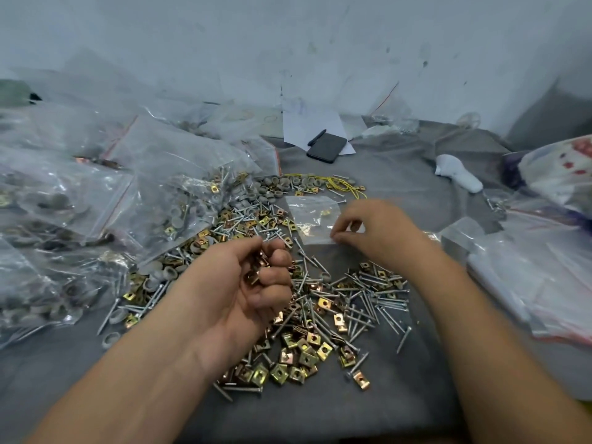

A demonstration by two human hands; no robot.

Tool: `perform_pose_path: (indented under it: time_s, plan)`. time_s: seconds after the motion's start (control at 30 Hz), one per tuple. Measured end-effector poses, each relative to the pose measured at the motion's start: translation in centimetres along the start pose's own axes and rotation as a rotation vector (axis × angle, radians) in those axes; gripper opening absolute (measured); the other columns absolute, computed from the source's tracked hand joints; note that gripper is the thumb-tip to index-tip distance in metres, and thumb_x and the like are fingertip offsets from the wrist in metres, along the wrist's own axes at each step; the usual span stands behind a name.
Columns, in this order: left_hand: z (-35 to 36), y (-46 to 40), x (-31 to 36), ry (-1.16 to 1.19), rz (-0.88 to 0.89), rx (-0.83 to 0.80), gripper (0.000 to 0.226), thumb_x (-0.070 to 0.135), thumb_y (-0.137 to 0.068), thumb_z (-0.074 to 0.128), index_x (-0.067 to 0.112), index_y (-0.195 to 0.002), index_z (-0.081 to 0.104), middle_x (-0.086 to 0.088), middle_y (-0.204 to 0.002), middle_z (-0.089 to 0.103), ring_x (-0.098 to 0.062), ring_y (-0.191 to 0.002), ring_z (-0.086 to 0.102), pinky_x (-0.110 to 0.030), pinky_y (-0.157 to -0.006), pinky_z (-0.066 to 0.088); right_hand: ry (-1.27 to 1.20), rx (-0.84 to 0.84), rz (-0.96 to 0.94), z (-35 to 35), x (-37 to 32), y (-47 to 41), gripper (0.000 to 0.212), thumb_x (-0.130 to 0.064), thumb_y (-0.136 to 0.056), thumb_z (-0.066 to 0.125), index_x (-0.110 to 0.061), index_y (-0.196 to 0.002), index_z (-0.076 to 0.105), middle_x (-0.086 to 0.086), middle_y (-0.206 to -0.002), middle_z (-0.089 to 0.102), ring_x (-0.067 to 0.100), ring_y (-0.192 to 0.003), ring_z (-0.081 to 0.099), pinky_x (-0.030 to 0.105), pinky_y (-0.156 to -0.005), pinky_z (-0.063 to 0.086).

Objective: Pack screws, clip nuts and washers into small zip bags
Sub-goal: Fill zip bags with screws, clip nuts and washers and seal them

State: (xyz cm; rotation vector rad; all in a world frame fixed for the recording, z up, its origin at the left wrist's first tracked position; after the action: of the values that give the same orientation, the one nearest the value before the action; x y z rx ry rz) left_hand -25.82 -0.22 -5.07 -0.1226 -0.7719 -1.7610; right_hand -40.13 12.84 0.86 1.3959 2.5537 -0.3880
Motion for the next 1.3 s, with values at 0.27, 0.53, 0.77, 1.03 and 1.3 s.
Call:
perform_pose_path:
  time_s: [0.27, 0.53, 0.77, 1.03, 1.3]
  plan:
    - [1.0, 0.5, 1.0, -0.097, 0.084, 0.013, 0.024, 0.003, -0.088, 0.061, -0.011, -0.107, 0.066, -0.02, -0.082, 0.066, -0.018, -0.059, 0.06, -0.02, -0.041, 0.047, -0.378, 0.348, 0.047, -1.9, -1.8, 3.6, 0.018, -0.017, -0.078, 0.087, -0.028, -0.075, 0.072, -0.015, -0.069, 0.069, 0.001, -0.07, 0.066, 0.008, -0.061, 0.047]
    - [1.5, 0.2, -0.7, -0.201, 0.077, 0.037, 0.027, -0.004, -0.099, 0.058, -0.021, -0.117, 0.068, -0.016, -0.079, 0.063, -0.011, -0.058, 0.056, -0.015, -0.04, 0.041, -0.618, 0.433, 0.129, -0.4, -3.4, 7.4, 0.032, -0.013, -0.071, 0.093, -0.024, -0.079, 0.064, -0.01, -0.074, 0.071, 0.005, -0.068, 0.068, 0.018, -0.057, 0.052]
    - [0.2, -0.4, 0.3, -0.184, 0.11, 0.133, 0.029, -0.004, -0.105, 0.046, -0.018, -0.127, 0.059, -0.013, -0.075, 0.063, -0.009, -0.052, 0.054, -0.014, -0.037, 0.038, -0.567, 0.524, 0.142, 0.1, -4.1, 8.1, 0.031, -0.014, -0.078, 0.089, -0.027, -0.086, 0.062, -0.013, -0.075, 0.068, 0.001, -0.074, 0.068, 0.017, -0.063, 0.055]
    - [0.3, -0.3, 1.1, -0.114, 0.226, 0.17, 0.025, -0.016, -0.097, 0.044, -0.022, -0.112, 0.063, -0.032, -0.112, 0.073, -0.029, -0.094, 0.074, -0.026, -0.075, 0.064, -0.666, 0.508, 0.129, 0.1, -4.5, 8.5, 0.018, -0.015, -0.085, 0.084, -0.027, -0.088, 0.07, -0.012, -0.081, 0.072, 0.003, -0.079, 0.072, 0.031, -0.072, 0.062]
    - [1.9, 0.2, 2.6, -0.276, 0.21, 0.145, 0.043, -0.023, -0.091, 0.034, -0.027, -0.13, 0.051, -0.042, -0.14, 0.055, -0.049, -0.132, 0.06, -0.047, -0.112, 0.052, -0.767, 0.582, 0.203, 0.2, -5.2, 9.0, 0.018, -0.012, -0.083, 0.083, -0.026, -0.086, 0.073, -0.013, -0.076, 0.073, 0.001, -0.074, 0.071, 0.02, -0.067, 0.059]
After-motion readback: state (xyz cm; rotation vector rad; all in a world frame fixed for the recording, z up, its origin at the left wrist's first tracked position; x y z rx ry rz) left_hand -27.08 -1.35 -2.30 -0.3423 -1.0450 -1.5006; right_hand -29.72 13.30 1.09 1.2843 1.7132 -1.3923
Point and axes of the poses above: each hand's wrist, its own y-axis away from the middle knuckle, its own z-axis out of the palm, x = y × z, the point moved 10 cm from there along -y, towards the middle knuckle
